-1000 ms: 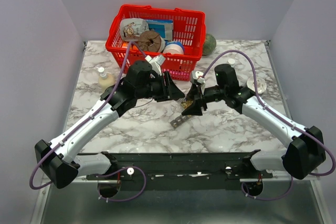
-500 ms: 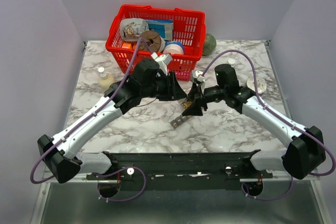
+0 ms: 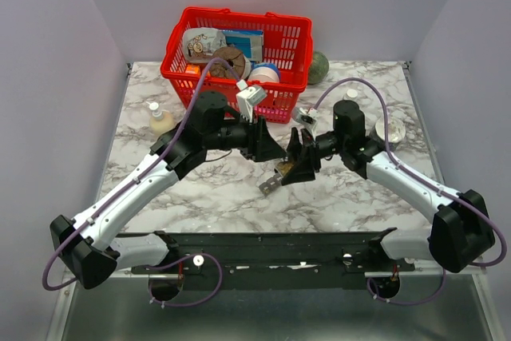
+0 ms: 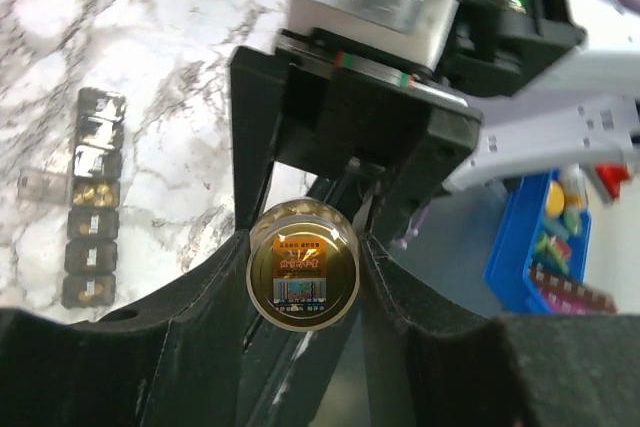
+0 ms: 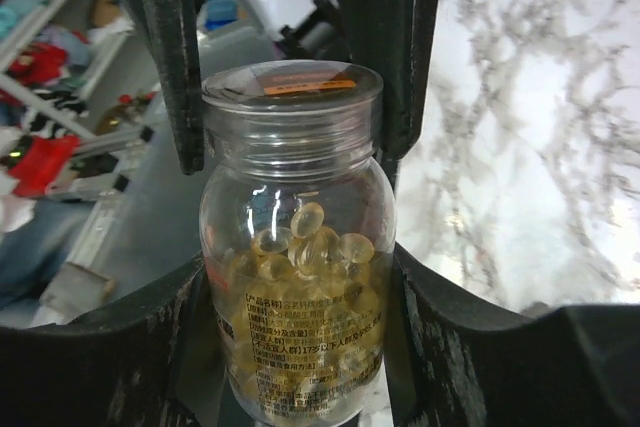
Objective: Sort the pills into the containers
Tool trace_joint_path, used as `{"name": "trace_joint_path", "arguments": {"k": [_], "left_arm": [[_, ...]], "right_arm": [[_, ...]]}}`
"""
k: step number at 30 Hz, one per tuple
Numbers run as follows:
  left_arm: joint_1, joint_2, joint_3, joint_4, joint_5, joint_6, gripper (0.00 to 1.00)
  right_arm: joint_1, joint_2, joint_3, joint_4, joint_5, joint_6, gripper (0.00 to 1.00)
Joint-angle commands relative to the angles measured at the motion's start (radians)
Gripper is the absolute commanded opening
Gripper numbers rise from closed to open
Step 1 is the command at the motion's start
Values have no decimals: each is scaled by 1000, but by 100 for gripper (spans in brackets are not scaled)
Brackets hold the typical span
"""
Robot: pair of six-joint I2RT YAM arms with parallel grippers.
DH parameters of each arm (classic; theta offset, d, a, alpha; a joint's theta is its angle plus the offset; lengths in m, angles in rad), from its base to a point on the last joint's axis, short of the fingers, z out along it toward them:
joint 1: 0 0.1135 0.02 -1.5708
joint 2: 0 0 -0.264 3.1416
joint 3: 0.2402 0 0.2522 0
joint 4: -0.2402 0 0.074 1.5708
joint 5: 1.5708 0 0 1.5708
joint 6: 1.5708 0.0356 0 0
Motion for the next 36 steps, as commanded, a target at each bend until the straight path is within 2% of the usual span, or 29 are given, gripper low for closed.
{"name": "trace_joint_path", "arguments": {"k": [1, 2, 3, 6, 7, 10, 11, 12, 13, 16, 19, 22, 28, 31, 32, 33, 36], "left_arm": [[0, 25, -17, -83, 337, 266, 22], [3, 31, -13, -123, 356, 306, 24], [6, 34, 3, -146, 385, 406, 25], [18, 46, 24, -202, 427, 502, 36], [24, 48, 26, -192, 422, 492, 49], [43, 51, 33, -142, 404, 423, 70], [44, 46, 35, -110, 393, 405, 75], [46, 42, 33, -93, 375, 389, 78], [46, 37, 29, -74, 361, 343, 86], [50, 8, 17, 4, 318, 282, 99], [60, -16, 20, 38, 321, 234, 99], [72, -52, 7, -8, 329, 245, 99], [144, -197, -101, -30, 301, 158, 99], [161, -253, -114, -30, 136, 35, 99], [164, -260, -111, -39, 75, -8, 99], [164, -259, -94, -48, -34, -51, 99], [165, -221, -42, -71, -125, -233, 99]], "right_arm": [[7, 3, 4, 395, -115, 292, 0], [7, 10, -10, 496, -120, 338, 1], [8, 12, -16, 543, -123, 422, 0], [8, 11, -27, 650, -126, 501, 0], [8, 6, -27, 646, -125, 494, 1], [8, -20, -4, 508, -108, 359, 1], [8, -26, 7, 380, -103, 305, 1], [8, -31, 28, 326, -97, 215, 1], [8, -40, 35, 283, -85, 181, 1], [8, -43, 47, 193, -66, 99, 0], [8, -40, 56, 129, -45, 21, 1], [8, -43, 91, 8, -13, -91, 1], [8, -52, 200, -313, 131, -396, 1], [11, -43, 271, -463, 240, -552, 1], [14, -40, 289, -544, 321, -597, 1], [21, -39, 306, -582, 363, -644, 1], [51, -48, 343, -669, 541, -790, 1]]}}
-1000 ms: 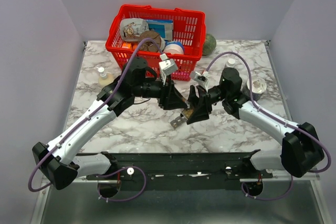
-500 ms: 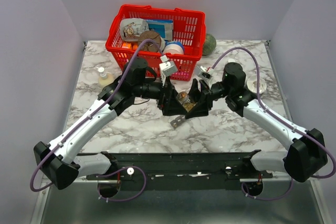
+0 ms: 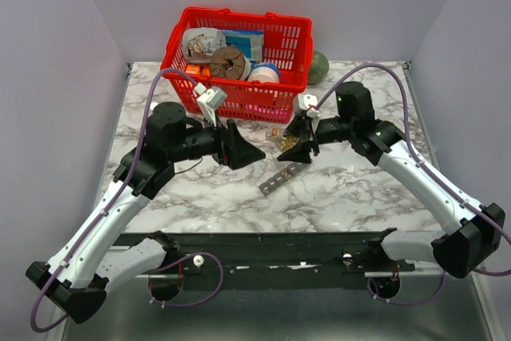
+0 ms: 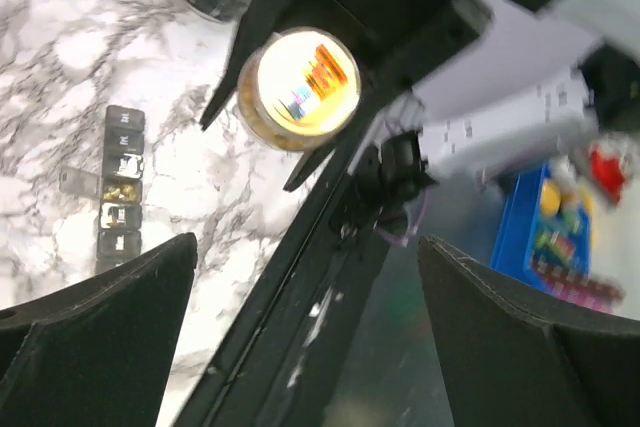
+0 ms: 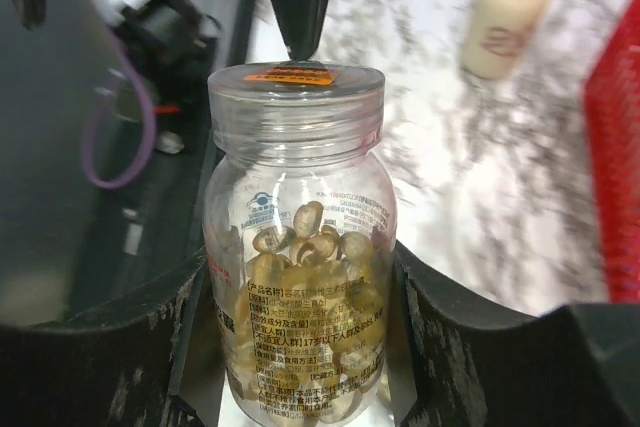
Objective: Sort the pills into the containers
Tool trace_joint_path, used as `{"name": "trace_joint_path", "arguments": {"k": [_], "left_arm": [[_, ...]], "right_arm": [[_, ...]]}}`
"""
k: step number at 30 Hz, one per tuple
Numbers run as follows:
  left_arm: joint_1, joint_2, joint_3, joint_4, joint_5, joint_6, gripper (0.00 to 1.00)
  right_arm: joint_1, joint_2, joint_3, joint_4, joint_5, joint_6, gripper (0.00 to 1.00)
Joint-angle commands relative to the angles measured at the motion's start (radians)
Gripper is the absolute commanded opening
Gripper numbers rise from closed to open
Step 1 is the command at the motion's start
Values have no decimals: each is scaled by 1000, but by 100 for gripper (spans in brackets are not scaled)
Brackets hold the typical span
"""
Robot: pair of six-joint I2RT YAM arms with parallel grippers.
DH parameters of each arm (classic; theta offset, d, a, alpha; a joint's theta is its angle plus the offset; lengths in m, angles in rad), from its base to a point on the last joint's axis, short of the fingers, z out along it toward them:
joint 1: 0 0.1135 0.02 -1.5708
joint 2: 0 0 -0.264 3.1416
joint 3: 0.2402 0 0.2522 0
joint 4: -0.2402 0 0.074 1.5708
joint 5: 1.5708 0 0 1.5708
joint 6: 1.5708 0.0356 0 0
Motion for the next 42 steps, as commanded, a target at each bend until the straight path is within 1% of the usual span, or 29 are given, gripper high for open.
{"name": "trace_joint_path", "arguments": {"k": [1, 2, 4, 5, 6, 8, 12, 14, 15, 16, 18, 19, 22, 32, 37, 42], "left_arm": [[9, 47, 70, -38, -260, -315, 99], [7, 71, 79, -35, -268, -394, 99], [9, 87, 92, -25, -283, -461, 99], [7, 96, 88, 6, -285, -493, 99], [6, 101, 84, 18, -286, -531, 99], [-4, 128, 95, 3, -292, -541, 99], [-39, 171, 116, -15, -295, -524, 98], [-45, 177, 108, 23, -280, -518, 93], [-50, 179, 104, 34, -269, -515, 91], [-50, 180, 102, 41, -268, -512, 86], [-54, 186, 102, 46, -257, -502, 82], [-56, 191, 104, 44, -254, -499, 76], [-57, 197, 99, 41, -239, -492, 71], [-60, 211, 93, 1, -237, -450, 69], [-63, 214, 90, 12, -220, -436, 55], [-65, 220, 84, 20, -185, -410, 47]], "right_arm": [[59, -28, 55, -229, 320, -321, 1], [72, -34, 53, -233, 411, -343, 1], [108, -47, 50, -229, 501, -392, 1], [121, -60, 45, -215, 576, -403, 1], [133, -65, 42, -207, 607, -409, 1], [159, -71, 45, -193, 670, -420, 1], [207, -67, 47, -175, 747, -424, 1], [227, -61, 47, -169, 775, -424, 1], [230, -58, 45, -167, 777, -423, 0], [234, -56, 45, -166, 778, -415, 1], [236, -54, 41, -158, 772, -408, 1], [236, -54, 41, -158, 770, -400, 1], [239, -51, 42, -153, 769, -391, 1], [237, -47, 56, -150, 747, -363, 1], [237, -44, 50, -149, 744, -357, 1], [237, -38, 55, -149, 721, -338, 1]]}}
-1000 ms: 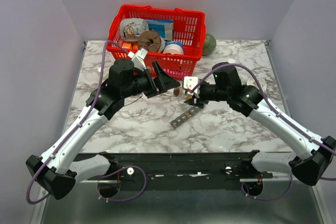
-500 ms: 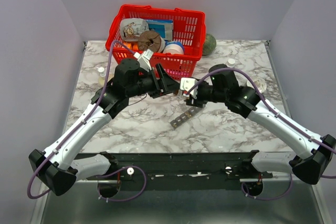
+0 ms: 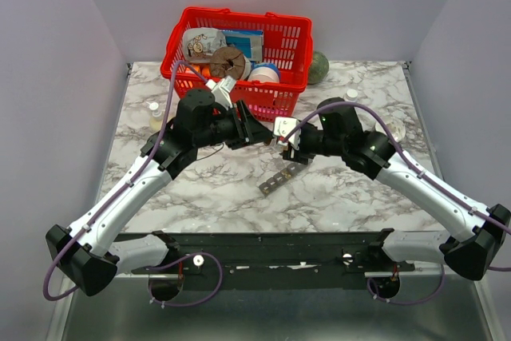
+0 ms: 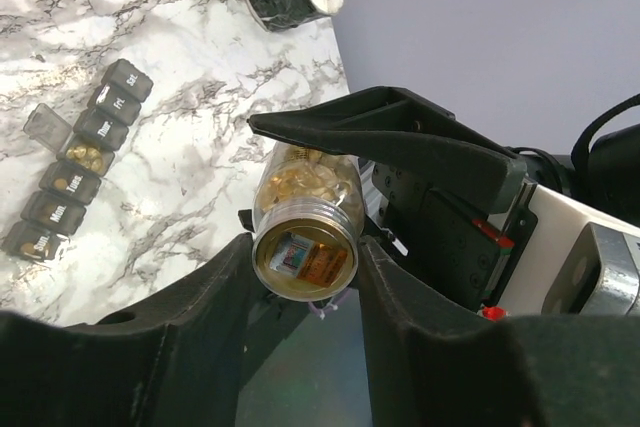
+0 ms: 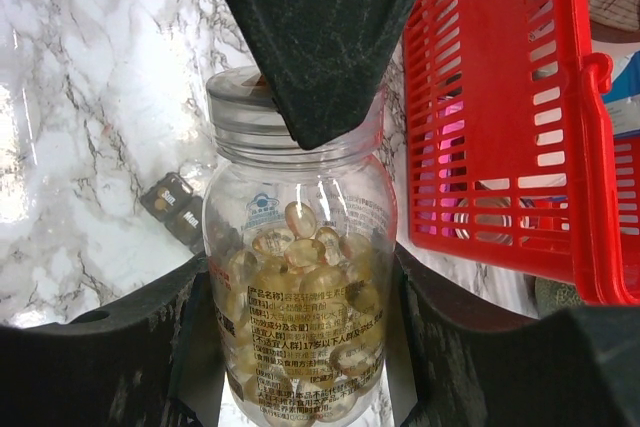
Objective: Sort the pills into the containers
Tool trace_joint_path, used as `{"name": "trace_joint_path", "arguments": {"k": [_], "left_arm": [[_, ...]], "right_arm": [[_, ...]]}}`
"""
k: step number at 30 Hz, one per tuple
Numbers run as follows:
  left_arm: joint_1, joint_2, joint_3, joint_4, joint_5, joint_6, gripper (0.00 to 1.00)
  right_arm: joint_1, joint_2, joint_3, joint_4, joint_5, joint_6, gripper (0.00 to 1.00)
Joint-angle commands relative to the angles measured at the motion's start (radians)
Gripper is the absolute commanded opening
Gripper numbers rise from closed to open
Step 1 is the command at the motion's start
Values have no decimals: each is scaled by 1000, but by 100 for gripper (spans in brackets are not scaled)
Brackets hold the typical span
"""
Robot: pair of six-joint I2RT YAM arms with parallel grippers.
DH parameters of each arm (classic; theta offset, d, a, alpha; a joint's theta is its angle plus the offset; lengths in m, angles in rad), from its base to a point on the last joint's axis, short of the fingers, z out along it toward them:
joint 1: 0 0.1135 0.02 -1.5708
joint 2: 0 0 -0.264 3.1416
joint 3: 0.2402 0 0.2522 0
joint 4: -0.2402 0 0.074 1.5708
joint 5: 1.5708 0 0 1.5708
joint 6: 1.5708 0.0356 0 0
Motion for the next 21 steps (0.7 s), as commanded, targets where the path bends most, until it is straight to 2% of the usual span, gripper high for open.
{"name": "trace_joint_path", "arguments": {"k": [1, 7, 9, 11, 16, 18, 21], "left_arm": [[-9, 7, -4, 13, 82, 33, 45], [-11, 8, -15, 12, 139, 185, 36], [-9, 13, -18, 8, 201, 235, 34], [-9, 16, -16, -11, 263, 353, 33], [-9, -5, -28, -54, 406, 626, 32], [-6, -24, -35, -85, 520, 787, 33], [-9, -51, -42, -148, 591, 1010, 33]], "right_arm": [[7, 11, 22, 31, -23, 35, 1], [7, 19, 43, 5, -98, 69, 0], [5, 22, 51, -14, -158, 81, 1], [5, 26, 57, -43, -209, 102, 1], [-10, 55, 79, -122, -469, 155, 0], [-19, 74, 85, -162, -616, 175, 0], [-36, 104, 89, -195, -800, 201, 1]]}}
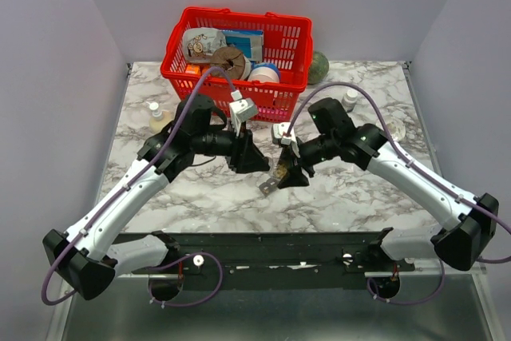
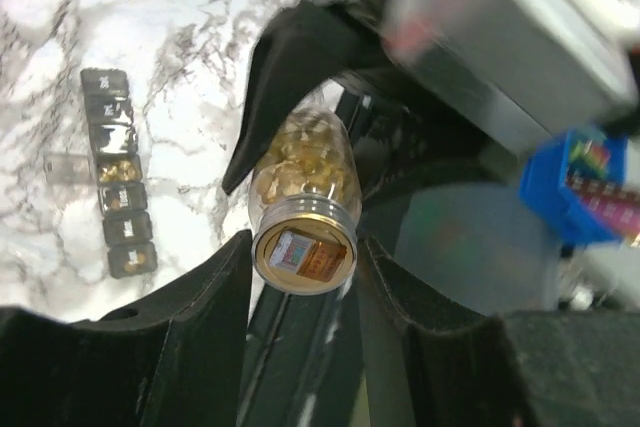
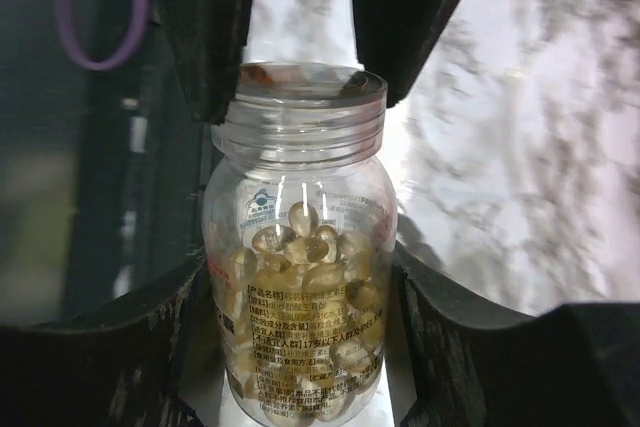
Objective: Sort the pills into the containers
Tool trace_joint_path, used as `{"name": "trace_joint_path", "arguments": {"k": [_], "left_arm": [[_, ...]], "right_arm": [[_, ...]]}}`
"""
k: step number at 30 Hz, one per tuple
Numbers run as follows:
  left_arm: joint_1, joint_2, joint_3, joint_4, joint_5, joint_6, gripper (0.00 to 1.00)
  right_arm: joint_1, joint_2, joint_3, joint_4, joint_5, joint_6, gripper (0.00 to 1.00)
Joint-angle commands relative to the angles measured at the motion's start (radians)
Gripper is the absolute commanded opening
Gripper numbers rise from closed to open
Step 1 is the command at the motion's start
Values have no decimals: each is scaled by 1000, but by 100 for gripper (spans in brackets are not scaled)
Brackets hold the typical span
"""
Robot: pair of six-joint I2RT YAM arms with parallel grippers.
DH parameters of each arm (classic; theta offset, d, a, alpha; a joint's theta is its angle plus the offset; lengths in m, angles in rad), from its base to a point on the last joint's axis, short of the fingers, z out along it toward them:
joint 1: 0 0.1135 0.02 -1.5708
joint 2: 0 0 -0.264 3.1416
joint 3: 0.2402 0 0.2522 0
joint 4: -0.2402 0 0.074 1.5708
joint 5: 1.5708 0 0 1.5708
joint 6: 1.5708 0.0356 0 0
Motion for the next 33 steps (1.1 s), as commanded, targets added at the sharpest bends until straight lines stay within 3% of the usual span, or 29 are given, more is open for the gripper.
{"name": "trace_joint_path", "arguments": {"k": [1, 6, 10, 12, 13, 17, 20, 26, 30, 33], "left_arm": [[-18, -41, -25, -83, 250, 417, 33], [-35, -38, -6, -104, 233, 575, 34], [-40, -24, 18, -133, 196, 627, 35], [-41, -29, 20, -123, 181, 617, 41], [-41, -36, 8, -103, 173, 573, 45], [-38, -96, -31, 47, 114, 427, 83], [-34, -157, -71, 130, 34, 335, 99], [-8, -259, -92, 190, -178, 16, 99], [-6, -337, -112, 178, -349, -236, 99], [-6, -348, -127, 178, -367, -441, 99]], "right_arm": [[-4, 44, 56, -2, -446, 70, 0], [-14, 125, 65, 3, -708, 144, 1], [-27, 171, 73, 4, -807, 194, 1], [-28, 176, 73, 6, -793, 195, 1], [-28, 174, 71, 6, -778, 190, 1], [-34, 156, 71, 8, -701, 170, 1], [-34, 131, 76, 6, -637, 147, 0], [-34, 96, 97, -23, -464, 57, 1], [-33, 65, 105, -26, -254, -34, 1], [-33, 39, 70, 50, -102, -72, 1]]}}
